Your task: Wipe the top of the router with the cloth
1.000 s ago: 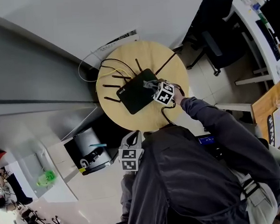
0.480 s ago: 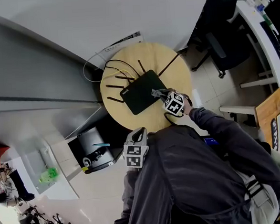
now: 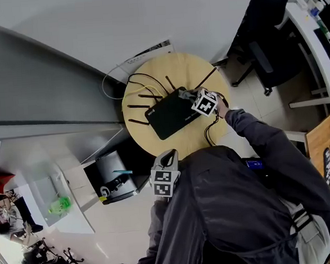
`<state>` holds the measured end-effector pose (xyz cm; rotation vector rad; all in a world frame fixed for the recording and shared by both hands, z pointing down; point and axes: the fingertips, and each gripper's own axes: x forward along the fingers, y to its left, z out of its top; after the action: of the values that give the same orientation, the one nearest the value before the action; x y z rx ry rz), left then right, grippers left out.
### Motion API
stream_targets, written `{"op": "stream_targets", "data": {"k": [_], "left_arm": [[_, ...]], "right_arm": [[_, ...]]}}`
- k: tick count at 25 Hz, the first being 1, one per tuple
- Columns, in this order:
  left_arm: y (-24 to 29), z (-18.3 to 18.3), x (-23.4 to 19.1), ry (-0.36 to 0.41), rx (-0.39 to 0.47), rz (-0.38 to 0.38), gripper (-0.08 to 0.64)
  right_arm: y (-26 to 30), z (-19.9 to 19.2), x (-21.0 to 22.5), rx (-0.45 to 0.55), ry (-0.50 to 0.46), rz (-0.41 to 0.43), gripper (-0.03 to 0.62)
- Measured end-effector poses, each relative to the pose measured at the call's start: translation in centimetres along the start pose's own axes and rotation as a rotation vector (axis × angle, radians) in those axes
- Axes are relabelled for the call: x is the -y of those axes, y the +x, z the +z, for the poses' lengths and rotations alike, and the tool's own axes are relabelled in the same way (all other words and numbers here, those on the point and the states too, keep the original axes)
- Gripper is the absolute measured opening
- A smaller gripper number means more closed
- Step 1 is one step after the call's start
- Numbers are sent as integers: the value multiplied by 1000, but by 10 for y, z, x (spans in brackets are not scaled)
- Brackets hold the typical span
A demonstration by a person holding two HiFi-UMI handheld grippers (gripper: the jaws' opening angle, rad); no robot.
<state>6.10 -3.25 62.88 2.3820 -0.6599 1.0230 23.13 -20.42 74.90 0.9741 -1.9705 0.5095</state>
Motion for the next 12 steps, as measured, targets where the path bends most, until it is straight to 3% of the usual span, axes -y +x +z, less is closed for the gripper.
{"op": "stream_targets", "data": {"k": [4, 12], "left_arm": [[1, 0, -1, -35, 3, 27, 0], [2, -2, -5, -88, 6, 46, 0]], "right_arm": [[15, 6, 15, -32, -67, 4, 37], [7, -17, -8, -28, -105, 11, 35]]}}
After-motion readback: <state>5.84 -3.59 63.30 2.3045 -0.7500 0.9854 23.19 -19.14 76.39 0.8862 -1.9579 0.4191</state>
